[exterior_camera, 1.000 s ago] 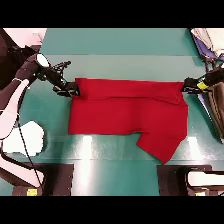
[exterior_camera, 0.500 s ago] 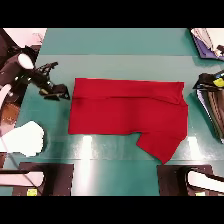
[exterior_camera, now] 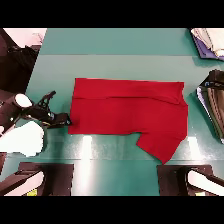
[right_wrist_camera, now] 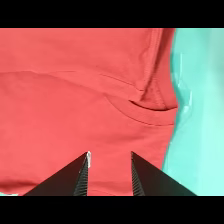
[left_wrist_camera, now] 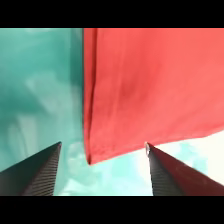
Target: Fold the shirts.
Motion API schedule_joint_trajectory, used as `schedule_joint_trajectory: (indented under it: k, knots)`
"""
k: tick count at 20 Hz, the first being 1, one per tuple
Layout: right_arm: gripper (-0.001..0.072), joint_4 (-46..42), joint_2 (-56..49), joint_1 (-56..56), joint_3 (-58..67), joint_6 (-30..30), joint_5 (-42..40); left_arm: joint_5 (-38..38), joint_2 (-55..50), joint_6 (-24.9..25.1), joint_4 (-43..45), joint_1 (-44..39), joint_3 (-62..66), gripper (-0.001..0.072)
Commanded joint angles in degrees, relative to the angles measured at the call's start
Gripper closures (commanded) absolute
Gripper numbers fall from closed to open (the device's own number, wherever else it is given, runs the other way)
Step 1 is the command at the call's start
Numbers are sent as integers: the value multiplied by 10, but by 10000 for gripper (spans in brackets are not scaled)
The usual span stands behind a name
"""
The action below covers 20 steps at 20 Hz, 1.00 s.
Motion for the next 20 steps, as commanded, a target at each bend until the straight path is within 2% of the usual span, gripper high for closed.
schedule_joint_trajectory:
  k: [1, 8, 9, 10, 12, 16, 17, 20]
  knots:
    - [413, 9, 3, -1, 1, -3, 5, 43, 12, 4, -50, 1, -55, 99]
    - [413, 7, 17, -3, -28, -3, 12, 58, 12, 10, -103, 0, -61, 116]
    - [413, 6, 31, -3, -58, -3, 5, 58, 12, 12, -104, 0, -61, 407]
    - [413, 7, 49, -7, -98, -3, -2, 59, 12, 22, -110, 0, -61, 660]
    - [413, 7, 88, -26, -186, -3, -6, 57, 12, 32, -114, 0, -53, 684]
    - [394, 7, 156, -122, -375, -10, -6, 46, 12, 34, -113, 0, -2, 684]
    - [362, 8, 165, -152, -424, -10, -7, 42, 12, 34, -113, 0, 11, 684]
    - [364, 48, 169, -194, -540, -32, -37, 37, 12, 35, -113, 0, 36, 684]
